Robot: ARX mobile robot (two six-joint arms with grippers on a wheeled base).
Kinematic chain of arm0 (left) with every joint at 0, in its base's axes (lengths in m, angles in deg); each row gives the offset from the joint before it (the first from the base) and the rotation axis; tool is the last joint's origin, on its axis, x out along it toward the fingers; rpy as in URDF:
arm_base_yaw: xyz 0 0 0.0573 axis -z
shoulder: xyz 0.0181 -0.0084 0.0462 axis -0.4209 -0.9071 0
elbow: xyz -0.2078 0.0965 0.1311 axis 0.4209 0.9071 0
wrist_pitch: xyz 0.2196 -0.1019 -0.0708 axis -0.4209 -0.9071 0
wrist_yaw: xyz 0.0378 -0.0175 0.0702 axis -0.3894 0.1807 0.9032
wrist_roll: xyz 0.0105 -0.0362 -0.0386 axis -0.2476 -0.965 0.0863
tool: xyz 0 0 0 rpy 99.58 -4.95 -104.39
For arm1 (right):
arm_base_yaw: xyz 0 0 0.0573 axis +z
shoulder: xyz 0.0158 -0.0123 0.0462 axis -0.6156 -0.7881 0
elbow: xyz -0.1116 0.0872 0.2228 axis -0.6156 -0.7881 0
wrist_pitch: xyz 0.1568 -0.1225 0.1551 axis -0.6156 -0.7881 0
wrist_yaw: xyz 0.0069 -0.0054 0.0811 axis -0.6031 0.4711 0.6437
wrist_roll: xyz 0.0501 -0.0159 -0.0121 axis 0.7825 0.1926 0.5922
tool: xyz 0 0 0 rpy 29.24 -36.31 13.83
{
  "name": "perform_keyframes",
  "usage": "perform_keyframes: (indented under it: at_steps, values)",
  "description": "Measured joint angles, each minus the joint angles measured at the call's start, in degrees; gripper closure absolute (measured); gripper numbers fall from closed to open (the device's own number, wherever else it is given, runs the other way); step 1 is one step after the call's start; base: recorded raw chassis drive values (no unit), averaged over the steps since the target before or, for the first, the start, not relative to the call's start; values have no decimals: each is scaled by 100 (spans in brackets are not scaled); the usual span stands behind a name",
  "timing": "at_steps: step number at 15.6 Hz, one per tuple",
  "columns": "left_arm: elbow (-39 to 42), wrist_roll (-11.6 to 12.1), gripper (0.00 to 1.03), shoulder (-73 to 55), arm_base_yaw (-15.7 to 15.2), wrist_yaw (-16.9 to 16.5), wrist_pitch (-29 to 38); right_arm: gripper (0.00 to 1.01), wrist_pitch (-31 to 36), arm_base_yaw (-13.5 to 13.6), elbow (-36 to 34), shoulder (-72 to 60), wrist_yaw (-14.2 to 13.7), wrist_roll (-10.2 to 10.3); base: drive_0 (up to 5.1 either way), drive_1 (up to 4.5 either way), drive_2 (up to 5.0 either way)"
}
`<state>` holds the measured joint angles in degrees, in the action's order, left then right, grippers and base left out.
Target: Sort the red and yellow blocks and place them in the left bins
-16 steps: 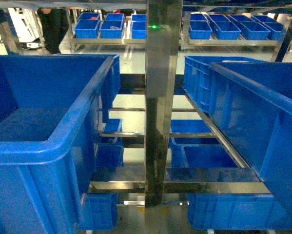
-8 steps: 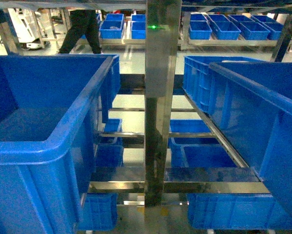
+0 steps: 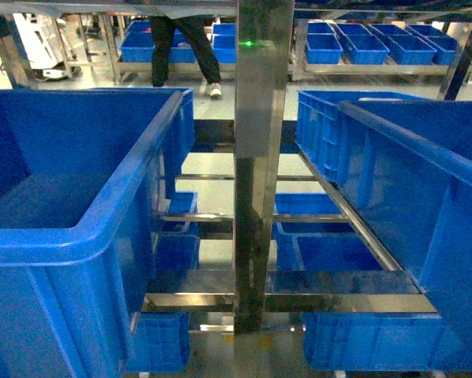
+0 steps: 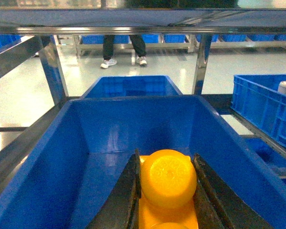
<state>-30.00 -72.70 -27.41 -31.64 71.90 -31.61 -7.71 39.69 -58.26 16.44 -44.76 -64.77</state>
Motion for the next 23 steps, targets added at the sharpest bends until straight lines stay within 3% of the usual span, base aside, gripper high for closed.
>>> perform_keyframes:
  at_steps: [1,3,5,9,13,16,20,23]
  values:
    - [-212,181,81,-225,-96,-164,-166,3,0,0,0,0,0,0,0,0,0]
    - [-667,804,81,-769,-219,-721,-1075,3,0,0,0,2,0,-2,0,0,0]
    - [-1005,1134,81,-1209,-337,-1102,-1572,3,0,0,0,0,0,-2,0,0,0]
    - [-1954,1482,81,-2352,-345,-855,-1746,3,0,0,0,2,0,-2,0,0,0]
    - [-2293,1357,81,-2909,-468,-920,-2317,3,0,0,0,0,0,-2,0,0,0]
    - [-2271,1296,81,-3611,-424,-627,-2052,3,0,0,0,0,0,-2,0,0,0]
    - [-2520,1508,81,-4352,-175,175,-1427,3,0,0,0,0,0,-2,0,0,0]
    - [-2708,1447,81,-4647,-232,863,-1049,3,-2,0,0,0,0,-2,0,0,0]
